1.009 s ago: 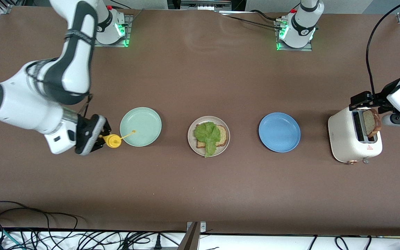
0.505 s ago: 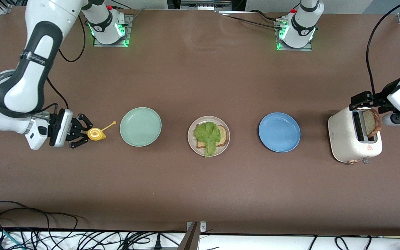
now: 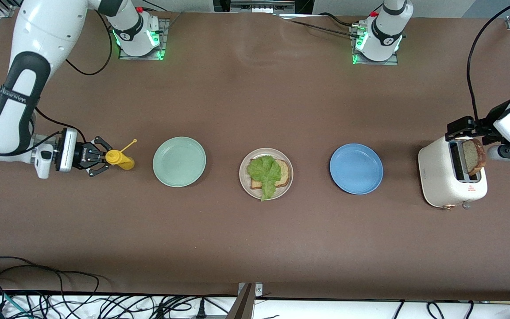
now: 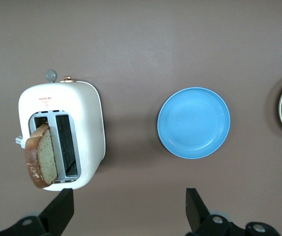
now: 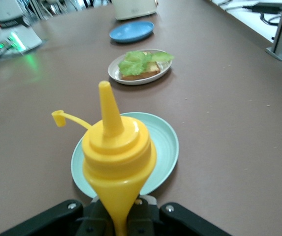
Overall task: Make sandwich on beige plate with both arms
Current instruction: 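Lower the yellow bottle onto the table and open the right gripper, then withdraw the right gripper away from the yellow bottle, then reach the left gripper down to the toast slice in the toaster, then grasp the toast slice with the left gripper and lift it out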
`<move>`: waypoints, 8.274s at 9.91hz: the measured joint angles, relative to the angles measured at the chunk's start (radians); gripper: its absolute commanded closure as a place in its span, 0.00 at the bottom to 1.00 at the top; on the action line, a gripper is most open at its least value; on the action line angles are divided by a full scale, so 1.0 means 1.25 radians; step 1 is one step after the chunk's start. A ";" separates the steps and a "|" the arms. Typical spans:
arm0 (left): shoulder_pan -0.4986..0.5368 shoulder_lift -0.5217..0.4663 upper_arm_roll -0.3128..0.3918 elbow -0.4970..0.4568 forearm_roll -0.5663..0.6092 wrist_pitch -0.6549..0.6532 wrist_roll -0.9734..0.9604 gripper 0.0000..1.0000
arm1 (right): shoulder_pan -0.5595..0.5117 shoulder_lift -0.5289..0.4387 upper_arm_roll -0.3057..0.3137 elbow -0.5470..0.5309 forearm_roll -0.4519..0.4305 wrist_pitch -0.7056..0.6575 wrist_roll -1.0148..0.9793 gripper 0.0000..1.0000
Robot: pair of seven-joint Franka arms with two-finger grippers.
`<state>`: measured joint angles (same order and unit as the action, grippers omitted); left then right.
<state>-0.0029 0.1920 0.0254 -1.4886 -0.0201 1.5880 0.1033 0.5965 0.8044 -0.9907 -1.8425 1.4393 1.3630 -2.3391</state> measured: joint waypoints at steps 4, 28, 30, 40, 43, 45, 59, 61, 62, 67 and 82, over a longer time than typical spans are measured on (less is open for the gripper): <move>0.000 0.000 0.000 0.000 0.000 -0.001 0.000 0.00 | -0.098 0.011 0.100 0.000 0.002 -0.008 -0.080 0.98; 0.002 0.007 0.001 -0.001 0.000 -0.002 0.000 0.00 | -0.037 0.026 -0.210 0.407 -0.208 -0.232 0.858 0.00; 0.005 0.007 0.001 -0.001 0.000 -0.002 0.000 0.00 | -0.013 -0.022 -0.144 0.425 -0.323 -0.162 0.991 0.00; 0.008 0.008 0.001 -0.001 0.000 -0.002 0.000 0.00 | -0.461 -0.482 0.787 0.249 -1.117 0.137 1.781 0.00; 0.008 0.009 0.001 -0.001 0.000 -0.002 0.000 0.00 | -0.483 -0.589 0.788 0.184 -1.147 0.165 1.799 0.00; 0.010 0.009 0.001 -0.001 0.000 -0.002 0.000 0.00 | -0.484 -0.630 0.787 0.153 -1.155 0.164 1.816 0.00; 0.050 0.024 0.003 -0.003 0.002 -0.002 0.000 0.00 | -0.474 -0.635 0.780 0.130 -1.147 0.164 1.881 0.00; 0.094 0.052 0.004 -0.003 0.017 0.012 0.017 0.00 | -0.474 -0.635 0.779 0.130 -1.147 0.164 1.881 0.00; 0.107 0.069 0.004 -0.004 0.042 0.018 0.031 0.00 | -0.474 -0.634 0.779 0.130 -1.147 0.164 1.881 0.00; 0.170 0.099 0.004 -0.084 0.052 0.117 0.095 0.00 | -0.474 -0.635 0.778 0.131 -1.149 0.164 1.880 0.00; 0.230 0.027 0.000 -0.348 0.053 0.388 0.252 1.00 | -0.471 -0.594 0.781 0.244 -1.157 0.118 1.875 0.00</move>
<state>0.2843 0.2254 0.0259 -1.9232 0.0457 2.0734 0.4180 0.0077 0.0620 -0.0147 -1.5373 -0.0070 1.5100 0.0052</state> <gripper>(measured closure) 0.833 0.000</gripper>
